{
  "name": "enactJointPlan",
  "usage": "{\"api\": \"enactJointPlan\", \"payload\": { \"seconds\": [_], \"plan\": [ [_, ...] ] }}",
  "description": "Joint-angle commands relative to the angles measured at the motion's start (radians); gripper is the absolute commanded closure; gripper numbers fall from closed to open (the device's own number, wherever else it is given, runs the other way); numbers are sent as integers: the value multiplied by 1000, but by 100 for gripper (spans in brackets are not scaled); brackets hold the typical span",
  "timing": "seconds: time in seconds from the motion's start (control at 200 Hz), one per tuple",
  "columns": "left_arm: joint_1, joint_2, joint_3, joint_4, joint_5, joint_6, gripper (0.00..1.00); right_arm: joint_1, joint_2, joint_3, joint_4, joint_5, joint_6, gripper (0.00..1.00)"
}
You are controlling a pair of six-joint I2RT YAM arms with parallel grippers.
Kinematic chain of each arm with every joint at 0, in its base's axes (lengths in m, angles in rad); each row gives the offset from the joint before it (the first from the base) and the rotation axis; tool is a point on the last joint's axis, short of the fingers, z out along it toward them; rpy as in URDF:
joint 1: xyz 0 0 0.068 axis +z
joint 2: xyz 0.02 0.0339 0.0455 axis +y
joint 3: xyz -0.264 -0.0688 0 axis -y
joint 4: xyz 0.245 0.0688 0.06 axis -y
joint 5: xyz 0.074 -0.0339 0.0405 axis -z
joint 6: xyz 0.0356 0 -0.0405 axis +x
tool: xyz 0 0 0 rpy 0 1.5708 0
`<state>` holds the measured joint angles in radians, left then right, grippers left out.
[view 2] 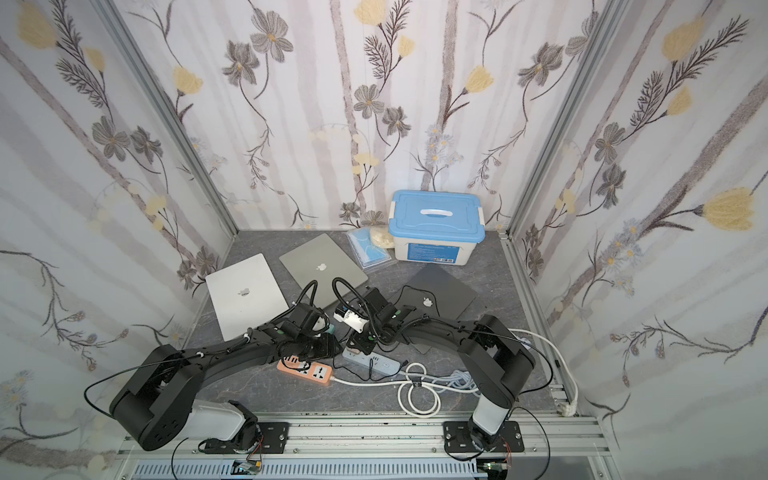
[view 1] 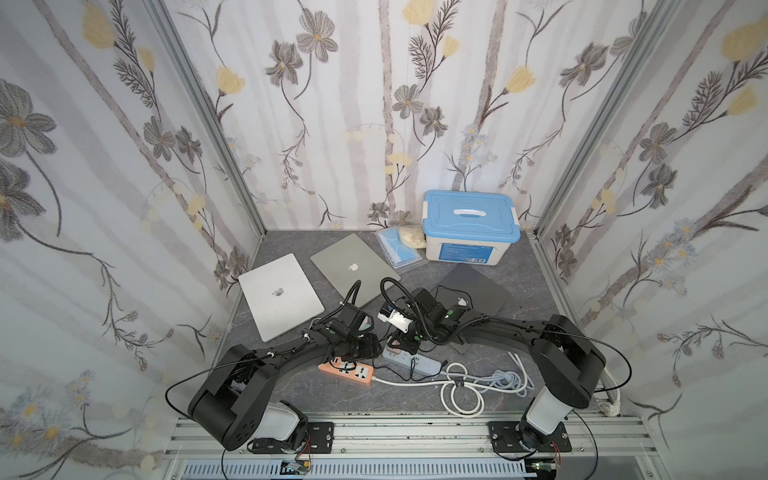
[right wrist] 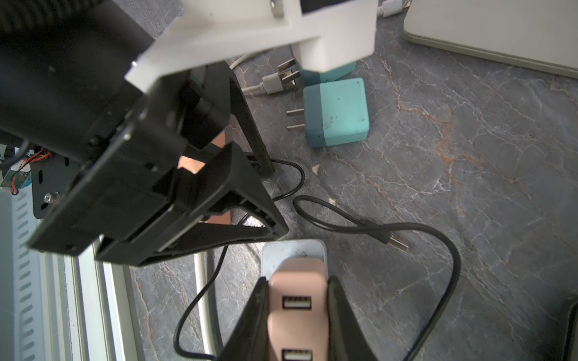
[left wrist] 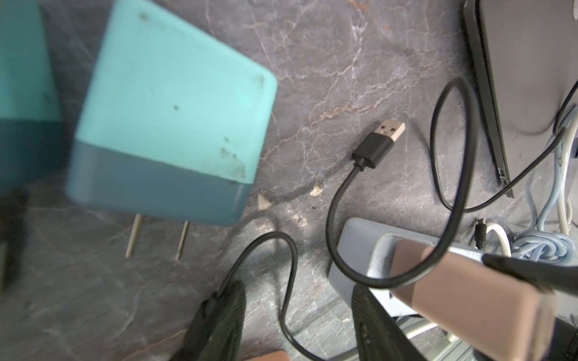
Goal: Unplug the laptop charger
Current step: Remove the plug from the socket.
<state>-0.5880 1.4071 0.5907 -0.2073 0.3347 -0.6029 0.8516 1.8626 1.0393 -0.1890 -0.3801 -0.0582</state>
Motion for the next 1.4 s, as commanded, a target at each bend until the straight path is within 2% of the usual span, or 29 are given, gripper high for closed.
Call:
{"api": "enactJointPlan", "payload": {
  "seconds": [0.0, 0.35, 0.654, 1.104, 1.394],
  "plan": [
    [0, 7, -13, -105, 7, -10, 41, 1, 6, 8, 73, -40, 0, 91],
    [0, 29, -36, -13, 61, -37, 41, 1, -3, -5, 90, -54, 10, 91],
    [-1, 43, -38, -127, -72, 12, 42, 1, -26, 0, 89, -56, 11, 92],
    [-1, 71, -72, -96, -70, -7, 42, 1, -43, 30, 97, -63, 19, 91],
    [-1, 91, -67, -93, -69, -5, 42, 6, -61, -10, 134, -61, 15, 91]
  ]
}}
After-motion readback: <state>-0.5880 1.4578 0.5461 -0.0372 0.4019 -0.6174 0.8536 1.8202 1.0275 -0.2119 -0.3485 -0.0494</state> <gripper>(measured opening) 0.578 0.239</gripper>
